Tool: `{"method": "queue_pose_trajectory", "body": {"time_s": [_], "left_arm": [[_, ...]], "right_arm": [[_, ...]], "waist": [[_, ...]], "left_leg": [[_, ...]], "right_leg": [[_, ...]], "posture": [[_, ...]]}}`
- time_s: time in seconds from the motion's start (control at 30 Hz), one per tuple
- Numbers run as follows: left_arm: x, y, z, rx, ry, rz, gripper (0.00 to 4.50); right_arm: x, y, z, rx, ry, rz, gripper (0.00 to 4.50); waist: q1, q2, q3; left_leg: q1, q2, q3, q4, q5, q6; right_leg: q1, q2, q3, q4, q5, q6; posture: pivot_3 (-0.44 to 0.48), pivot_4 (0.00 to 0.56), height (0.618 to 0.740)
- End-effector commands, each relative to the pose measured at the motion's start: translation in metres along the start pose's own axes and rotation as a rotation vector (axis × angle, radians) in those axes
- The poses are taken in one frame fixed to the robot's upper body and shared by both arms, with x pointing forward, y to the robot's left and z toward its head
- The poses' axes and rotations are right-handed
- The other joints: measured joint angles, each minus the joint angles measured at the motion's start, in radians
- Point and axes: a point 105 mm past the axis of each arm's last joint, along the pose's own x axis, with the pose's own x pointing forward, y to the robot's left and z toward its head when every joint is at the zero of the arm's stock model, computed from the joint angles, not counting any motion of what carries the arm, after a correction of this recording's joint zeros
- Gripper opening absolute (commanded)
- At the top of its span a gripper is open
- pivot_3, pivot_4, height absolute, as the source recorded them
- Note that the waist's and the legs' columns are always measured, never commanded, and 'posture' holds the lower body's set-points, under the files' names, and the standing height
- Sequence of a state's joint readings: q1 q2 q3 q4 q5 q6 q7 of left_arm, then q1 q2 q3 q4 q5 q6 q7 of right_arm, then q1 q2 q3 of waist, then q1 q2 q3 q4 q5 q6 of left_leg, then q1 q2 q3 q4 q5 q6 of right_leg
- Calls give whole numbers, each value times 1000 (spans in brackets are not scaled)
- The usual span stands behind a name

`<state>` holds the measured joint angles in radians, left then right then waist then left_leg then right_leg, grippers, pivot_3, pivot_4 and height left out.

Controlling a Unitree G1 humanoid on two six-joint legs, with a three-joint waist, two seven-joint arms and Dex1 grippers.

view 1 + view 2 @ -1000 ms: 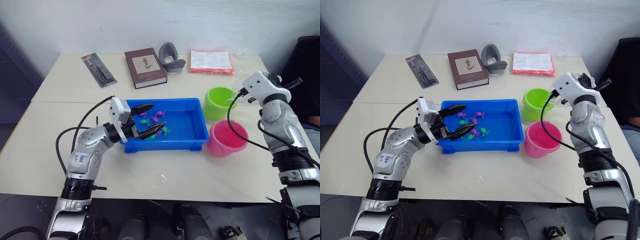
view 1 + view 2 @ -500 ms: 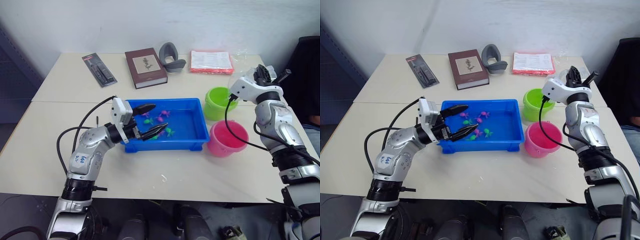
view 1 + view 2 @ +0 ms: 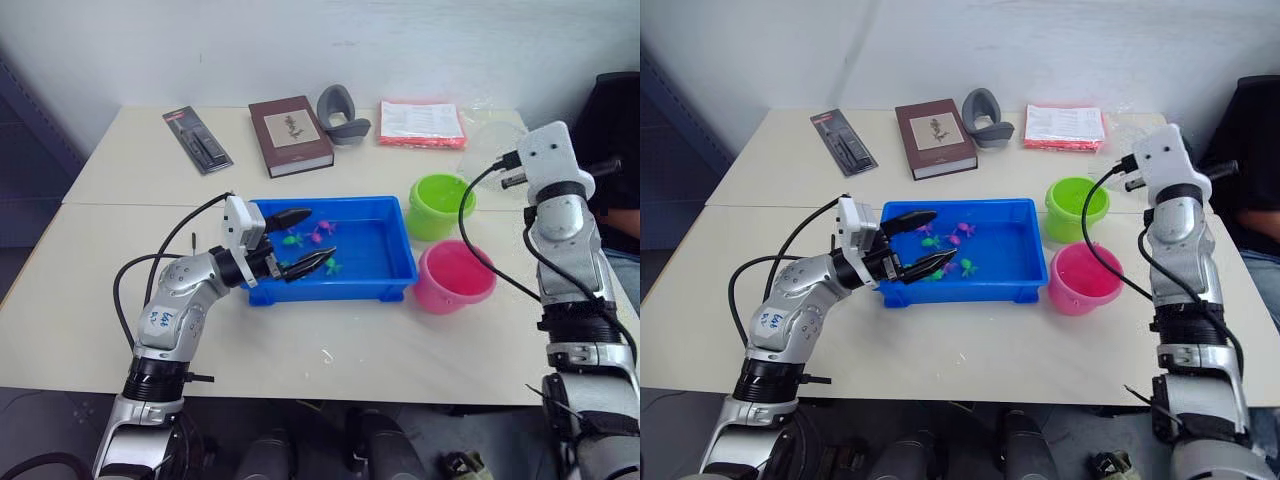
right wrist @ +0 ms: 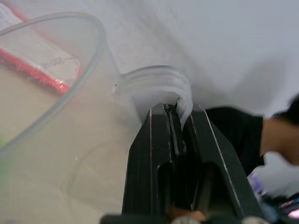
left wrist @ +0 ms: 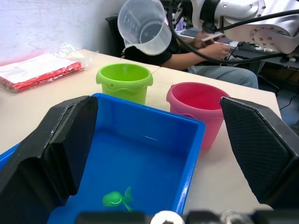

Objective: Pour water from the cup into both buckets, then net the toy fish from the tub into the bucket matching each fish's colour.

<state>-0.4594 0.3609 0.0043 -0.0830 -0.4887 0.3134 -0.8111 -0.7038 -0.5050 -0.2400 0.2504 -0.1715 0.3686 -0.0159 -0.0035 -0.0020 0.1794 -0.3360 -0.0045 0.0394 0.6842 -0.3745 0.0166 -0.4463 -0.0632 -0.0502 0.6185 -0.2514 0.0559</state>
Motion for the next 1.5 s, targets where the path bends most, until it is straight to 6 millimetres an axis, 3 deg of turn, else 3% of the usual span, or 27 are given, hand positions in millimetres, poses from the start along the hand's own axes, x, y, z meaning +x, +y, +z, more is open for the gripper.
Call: {"method": "queue_pose_trajectory", "body": {"time_s": [0.03, 0.1, 0.2, 0.4, 0.53, 0.67, 1.03, 1.13, 1.37, 1.5], "left_arm": [[3, -8, 23, 30, -64, -49, 4500], [1, -10, 24, 23, -55, -71, 4500], [-6, -16, 24, 21, -21, -120, 4500], [-20, -41, 14, -42, 96, -324, 4500], [-27, -52, 10, -73, 142, -404, 4500], [-26, -53, 11, -76, 133, -412, 4500], [-31, -49, 11, -69, 148, -379, 4500], [-33, -47, 12, -60, 159, -374, 4500], [-45, -44, 8, -51, 197, -350, 4500], [-64, -33, 4, -75, 236, -262, 4500]], "right_arm": [[-12, -21, 22, 352, -67, 4, 63], [-22, -29, 24, 511, -85, -6, 63], [-42, -48, 8, 619, -57, -63, 63], [-83, -69, -51, 691, 64, -188, 63], [-95, -65, -77, 705, 111, -210, 63], [-96, -40, -107, 707, 186, -180, 63], [-94, -18, -135, 681, 223, -172, 63], [-99, -15, -135, 715, 225, -150, 1029], [-138, -31, -136, 640, 278, -154, 4297], [-177, -29, -113, 741, 273, -36, 4453]], "waist": [[0, 0, 0], [0, 0, 0], [0, 0, 0], [2, 0, 0], [-16, 2, 0], [-26, 2, 0], [-23, 3, 1], [-23, 3, 1], [-21, 3, 1], [-22, 3, 1]], "left_leg": [[0, 0, 0, 0, 0, 0], [0, 0, 0, 0, 0, 0], [0, 0, -1, -1, 0, 0], [0, 0, -1, -1, -1, 2], [1, 0, 1, -1, -1, 2], [1, 0, 1, -2, -1, 2], [2, 0, 0, -2, 0, 1], [2, 0, 0, -2, 0, 2], [2, 0, -1, -2, -1, 2], [2, 1, -2, -4, -2, 4]], "right_leg": [[0, 0, 0, 0, 0, 0], [0, 0, 0, 0, 0, 0], [0, 0, 0, 0, 0, 0], [0, -1, 0, -1, 0, 0], [0, -1, 3, 0, 0, 0], [1, 0, 3, 0, -1, -1], [0, 1, 4, 2, -1, -1], [0, 1, 4, 2, -1, -1], [0, 0, 4, 1, -1, -1], [0, 0, 3, -1, -2, -3]], "posture": [[0, 150, 740], [0, 150, 740], [0, 150, 740], [0, 150, 740], [0, 150, 740], [0, 150, 740], [0, 150, 740], [0, 150, 740], [0, 150, 740], [0, 150, 740]]}}
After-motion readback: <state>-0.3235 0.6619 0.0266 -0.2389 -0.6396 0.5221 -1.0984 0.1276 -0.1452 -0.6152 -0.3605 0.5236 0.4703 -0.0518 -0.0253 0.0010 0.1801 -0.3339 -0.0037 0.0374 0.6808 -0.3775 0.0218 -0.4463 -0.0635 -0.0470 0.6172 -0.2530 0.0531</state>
